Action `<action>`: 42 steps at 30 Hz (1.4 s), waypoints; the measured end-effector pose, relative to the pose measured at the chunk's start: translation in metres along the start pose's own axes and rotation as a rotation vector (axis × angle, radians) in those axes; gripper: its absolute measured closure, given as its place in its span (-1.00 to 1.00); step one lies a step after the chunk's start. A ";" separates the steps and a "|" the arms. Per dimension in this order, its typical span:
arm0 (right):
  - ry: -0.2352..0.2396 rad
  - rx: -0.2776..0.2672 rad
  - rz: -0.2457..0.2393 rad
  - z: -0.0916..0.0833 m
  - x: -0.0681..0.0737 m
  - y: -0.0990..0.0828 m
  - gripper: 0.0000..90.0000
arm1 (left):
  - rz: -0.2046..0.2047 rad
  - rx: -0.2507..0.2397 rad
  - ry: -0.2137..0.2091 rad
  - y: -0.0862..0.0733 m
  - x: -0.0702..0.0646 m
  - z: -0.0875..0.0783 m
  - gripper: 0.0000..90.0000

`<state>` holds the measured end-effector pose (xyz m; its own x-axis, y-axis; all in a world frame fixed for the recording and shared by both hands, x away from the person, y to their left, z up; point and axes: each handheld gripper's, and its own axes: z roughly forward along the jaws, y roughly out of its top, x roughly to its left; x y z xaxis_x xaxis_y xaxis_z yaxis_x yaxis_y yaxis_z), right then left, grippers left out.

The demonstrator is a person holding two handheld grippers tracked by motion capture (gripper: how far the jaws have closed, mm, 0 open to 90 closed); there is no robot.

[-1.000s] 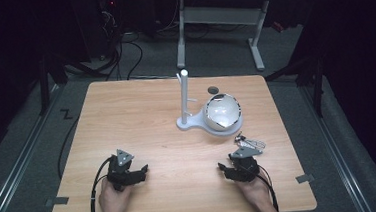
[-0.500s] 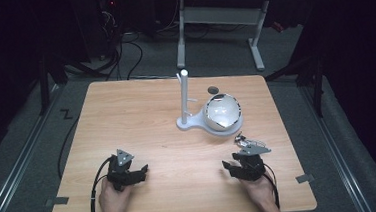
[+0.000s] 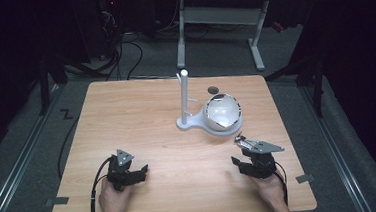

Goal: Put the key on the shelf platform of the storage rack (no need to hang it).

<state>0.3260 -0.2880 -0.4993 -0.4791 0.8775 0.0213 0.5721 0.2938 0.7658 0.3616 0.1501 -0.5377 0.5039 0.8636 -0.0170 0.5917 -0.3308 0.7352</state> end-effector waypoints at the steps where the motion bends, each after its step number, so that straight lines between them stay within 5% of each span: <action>1: -0.003 0.002 0.009 -0.001 -0.001 0.000 0.01 | 0.000 0.000 0.000 0.000 0.000 0.000 -0.56; 16: -0.061 -0.030 0.003 -0.005 -0.027 0.018 -0.03 | -0.001 -0.001 -0.002 0.000 0.000 0.000 -0.56; 30: -0.094 0.009 0.059 0.025 -0.057 0.026 -0.07 | -0.001 0.000 -0.001 0.000 0.000 0.000 -0.56; 42: -0.093 0.061 0.042 0.040 -0.065 0.020 -0.07 | -0.001 -0.001 -0.001 0.000 0.000 0.000 -0.56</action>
<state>0.3958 -0.3242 -0.5110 -0.3917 0.9200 -0.0091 0.6311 0.2758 0.7250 0.3618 0.1502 -0.5377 0.5043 0.8633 -0.0183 0.5917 -0.3300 0.7355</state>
